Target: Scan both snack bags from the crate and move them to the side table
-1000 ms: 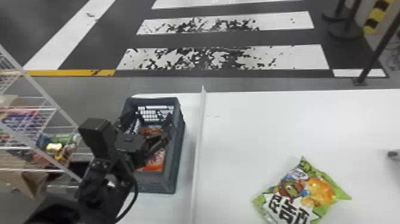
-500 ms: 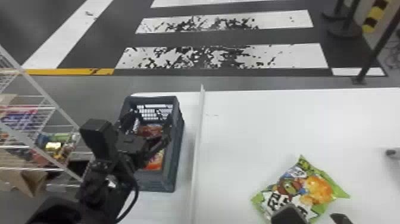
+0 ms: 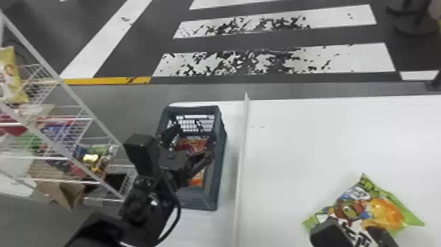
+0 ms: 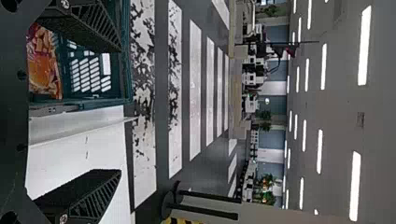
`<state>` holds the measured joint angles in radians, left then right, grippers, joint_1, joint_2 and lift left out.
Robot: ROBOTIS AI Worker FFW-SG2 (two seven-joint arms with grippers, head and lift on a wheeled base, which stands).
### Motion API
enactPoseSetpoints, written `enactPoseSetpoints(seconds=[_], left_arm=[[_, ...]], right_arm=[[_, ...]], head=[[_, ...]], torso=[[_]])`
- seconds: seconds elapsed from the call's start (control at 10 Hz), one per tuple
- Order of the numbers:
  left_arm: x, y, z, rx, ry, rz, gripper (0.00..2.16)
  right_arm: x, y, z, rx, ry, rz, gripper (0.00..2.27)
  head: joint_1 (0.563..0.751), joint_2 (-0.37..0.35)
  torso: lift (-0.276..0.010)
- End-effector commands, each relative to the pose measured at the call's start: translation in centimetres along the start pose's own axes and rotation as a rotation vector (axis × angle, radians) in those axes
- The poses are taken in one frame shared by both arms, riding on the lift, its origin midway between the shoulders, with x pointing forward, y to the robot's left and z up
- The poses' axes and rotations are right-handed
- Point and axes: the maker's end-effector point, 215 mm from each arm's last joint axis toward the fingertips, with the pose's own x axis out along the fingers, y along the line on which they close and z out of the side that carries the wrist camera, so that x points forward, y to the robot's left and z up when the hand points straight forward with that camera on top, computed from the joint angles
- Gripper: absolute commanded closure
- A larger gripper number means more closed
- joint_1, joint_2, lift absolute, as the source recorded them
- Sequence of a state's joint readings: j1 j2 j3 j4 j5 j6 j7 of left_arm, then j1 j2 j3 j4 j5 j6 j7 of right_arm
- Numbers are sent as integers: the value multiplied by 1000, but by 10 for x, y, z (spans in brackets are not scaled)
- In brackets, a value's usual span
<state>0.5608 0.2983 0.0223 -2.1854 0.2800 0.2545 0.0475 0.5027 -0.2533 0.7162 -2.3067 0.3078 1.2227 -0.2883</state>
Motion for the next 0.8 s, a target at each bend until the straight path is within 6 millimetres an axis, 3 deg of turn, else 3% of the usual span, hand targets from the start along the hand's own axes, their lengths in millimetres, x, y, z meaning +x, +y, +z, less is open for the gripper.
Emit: enactPoseSetpoints(seconds=[0.0,0.4,0.7], left_arm=[[2,-3,1,1,-2,-4,70],[5,-4,-11,8,18,-7,70],[5,-5,-11,9,17,-8,70]], right_arm=[[-12,46,15,-32,-35,89,124],[16,69,36,-67,-71,108,120],[35,60,37,-81,-79,81,124]], head=[[695,277],[695,342],[695,350]], torso=[[-29],[-29],[-29]])
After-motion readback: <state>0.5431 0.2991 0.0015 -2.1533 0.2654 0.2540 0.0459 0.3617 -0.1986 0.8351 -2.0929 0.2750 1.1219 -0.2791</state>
